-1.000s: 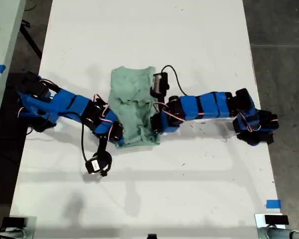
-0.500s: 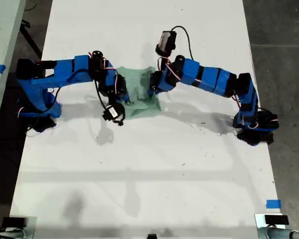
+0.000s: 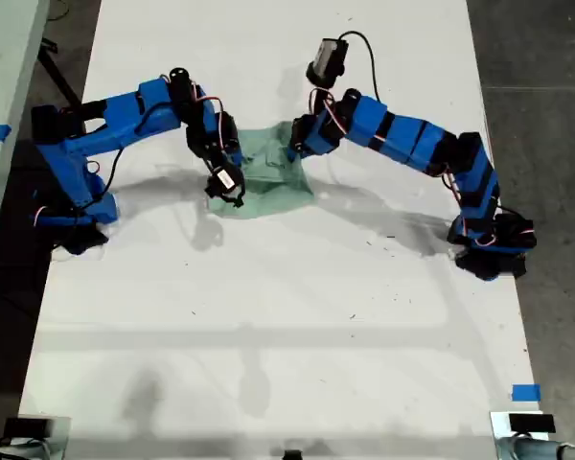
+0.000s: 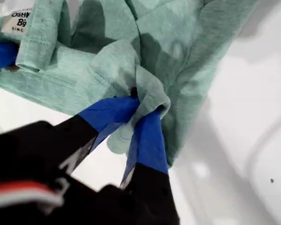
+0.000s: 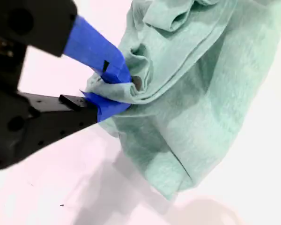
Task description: Fold t-shirt
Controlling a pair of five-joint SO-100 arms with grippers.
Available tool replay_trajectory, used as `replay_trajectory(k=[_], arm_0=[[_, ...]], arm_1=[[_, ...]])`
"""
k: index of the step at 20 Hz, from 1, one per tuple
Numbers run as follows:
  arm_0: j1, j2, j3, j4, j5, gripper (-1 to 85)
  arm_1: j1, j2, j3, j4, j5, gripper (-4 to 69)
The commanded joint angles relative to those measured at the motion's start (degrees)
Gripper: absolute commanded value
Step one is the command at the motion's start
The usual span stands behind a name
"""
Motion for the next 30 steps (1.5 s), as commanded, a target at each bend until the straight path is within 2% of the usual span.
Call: replay_trajectory(k=[1, 2, 3, 4, 5, 7, 11, 14, 17, 18, 19, 20, 22, 27, 28, 30], arm_0=[[-0.4, 2.9, -0.4, -3.3, 0.9, 23.0], [-1.5, 4.7, -0.2, -3.7, 1.7, 27.8], [-3.6, 7.2, 1.1, -5.0, 1.9, 29.2], [-6.4, 9.6, 2.2, -7.0, 4.7, 34.6], [-9.3, 11.5, 2.2, -7.0, 6.9, 41.3], [-15.0, 18.5, 7.3, -7.6, 6.6, 41.1], [-21.4, 37.0, 24.9, -13.9, 8.1, 39.1], [-21.8, 44.7, 35.1, -16.3, 8.1, 38.2], [-19.5, 53.1, 45.8, -20.4, 7.6, 32.0], [-18.5, 55.7, 49.1, -21.0, 7.0, 22.2], [-17.6, 58.3, 52.8, -21.0, 5.4, 6.7], [-16.6, 61.3, 57.0, -21.4, 4.5, 1.4], [-14.0, 66.9, 64.5, -22.0, 2.4, 0.0], [-5.0, 83.5, 83.8, -24.8, -4.0, 0.0], [-4.1, 87.4, 87.0, -24.4, -4.3, 0.0], [-4.0, 95.4, 91.7, -19.6, -5.8, 0.0]], arm_1=[[0.2, 1.8, -4.0, -4.7, -0.9, 16.1], [0.9, 2.3, -4.0, -6.9, -0.9, 21.7], [1.5, 3.0, -3.8, -11.2, -5.6, 42.7], [2.0, 3.7, -4.5, -13.4, -9.0, 47.1], [3.2, 4.8, -4.5, -14.1, -8.9, 44.7], [5.3, 8.0, -3.0, -12.8, -9.0, 40.7], [8.3, 15.2, 6.1, -10.2, -9.6, 35.4], [9.7, 21.0, 14.7, -10.5, -9.8, 32.0], [10.9, 26.7, 23.6, -9.8, -9.6, 27.1], [10.9, 28.3, 26.3, -8.8, -10.7, 13.0], [10.8, 29.8, 29.1, -7.2, -10.2, 1.1], [10.4, 31.6, 32.7, -6.2, -9.6, 0.1], [9.4, 37.3, 42.2, -4.6, -6.6, -1.2], [7.2, 61.6, 76.2, -10.4, 1.9, -1.2], [6.9, 66.4, 81.8, -10.7, 4.0, -1.2], [6.2, 74.9, 92.7, -11.7, 9.1, -1.2]])
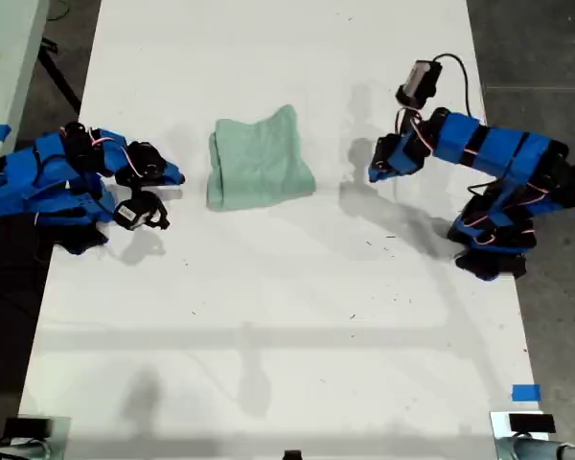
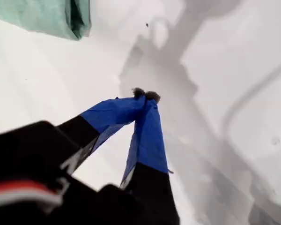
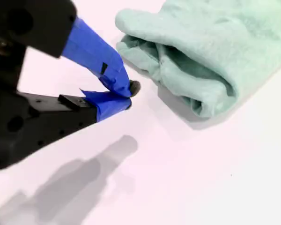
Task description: Fold t-shirt
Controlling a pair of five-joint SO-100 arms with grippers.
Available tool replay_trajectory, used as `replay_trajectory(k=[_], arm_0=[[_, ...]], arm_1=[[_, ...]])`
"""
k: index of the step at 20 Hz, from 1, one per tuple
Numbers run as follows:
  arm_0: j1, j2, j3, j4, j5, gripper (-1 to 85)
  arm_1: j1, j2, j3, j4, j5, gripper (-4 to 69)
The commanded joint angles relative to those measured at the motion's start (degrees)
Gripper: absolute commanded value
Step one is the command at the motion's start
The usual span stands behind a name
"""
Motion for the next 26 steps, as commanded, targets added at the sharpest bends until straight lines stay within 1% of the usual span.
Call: replay_trajectory(k=[1, 3, 4, 5, 6, 7, 8, 9, 11, 13, 14, 15, 16, 17, 18, 19, 26], arm_0=[[0.6, 12.0, 4.0, 6.2, -2.2, 0.0], [1.1, 28.9, 10.7, 12.7, -1.8, 0.0], [1.9, 26.7, 11.2, 12.7, -1.9, 0.0], [4.5, 26.9, 12.0, 13.0, -1.8, 3.1], [7.8, 28.6, 11.8, 15.3, -1.8, 5.7], [10.9, 28.6, 11.9, 15.5, -2.4, 5.8], [13.4, 28.6, 11.9, 16.2, -2.3, 5.8], [15.4, 28.6, 11.9, 16.2, -2.0, 5.8], [18.6, 28.6, 11.9, 16.2, -2.0, 5.8], [20.9, 28.6, 11.9, 16.2, -1.9, 5.8], [21.6, 28.6, 11.9, 16.2, -1.9, 5.8], [22.1, 28.6, 11.9, 16.2, -1.9, 5.8], [22.6, 28.6, 11.9, 16.2, -1.9, 5.8], [22.8, 28.6, 11.9, 16.2, -1.9, 5.8], [22.8, 28.6, 11.9, 16.2, -1.9, 5.8], [22.8, 28.6, 11.9, 16.2, -1.9, 5.8], [22.6, 28.6, 11.9, 16.2, -1.9, 5.8]], arm_1=[[-1.6, 12.7, 12.7, -2.2, 6.9, -1.2], [-2.7, 18.9, 21.2, -2.9, 12.6, -1.2], [-3.3, 21.4, 25.2, -3.3, 15.6, -1.2], [-4.2, 23.4, 28.7, -3.7, 19.2, -1.2], [-5.3, 24.9, 31.5, -3.9, 22.9, -1.2], [-6.2, 25.9, 33.1, -3.3, 28.7, -1.2], [-6.9, 27.2, 34.7, -4.0, 32.6, -1.3], [-7.3, 28.6, 36.1, -4.2, 34.9, -1.3], [-8.6, 33.1, 38.2, -3.3, 36.1, -1.3], [-9.6, 46.0, 43.9, -3.2, 34.0, -0.8], [-10.1, 56.3, 45.9, 1.8, 31.6, -0.4], [-9.3, 67.8, 45.8, 9.9, 23.3, -0.4], [-6.7, 74.8, 45.7, 10.5, -1.0, 0.0], [-5.4, 74.6, 44.8, 12.3, -7.7, 0.1], [-5.4, 74.3, 44.9, 12.7, -8.9, -0.1], [-5.6, 74.5, 44.9, 12.7, -12.8, -0.1], [-5.7, 74.5, 44.9, 12.7, -12.6, -0.1]])
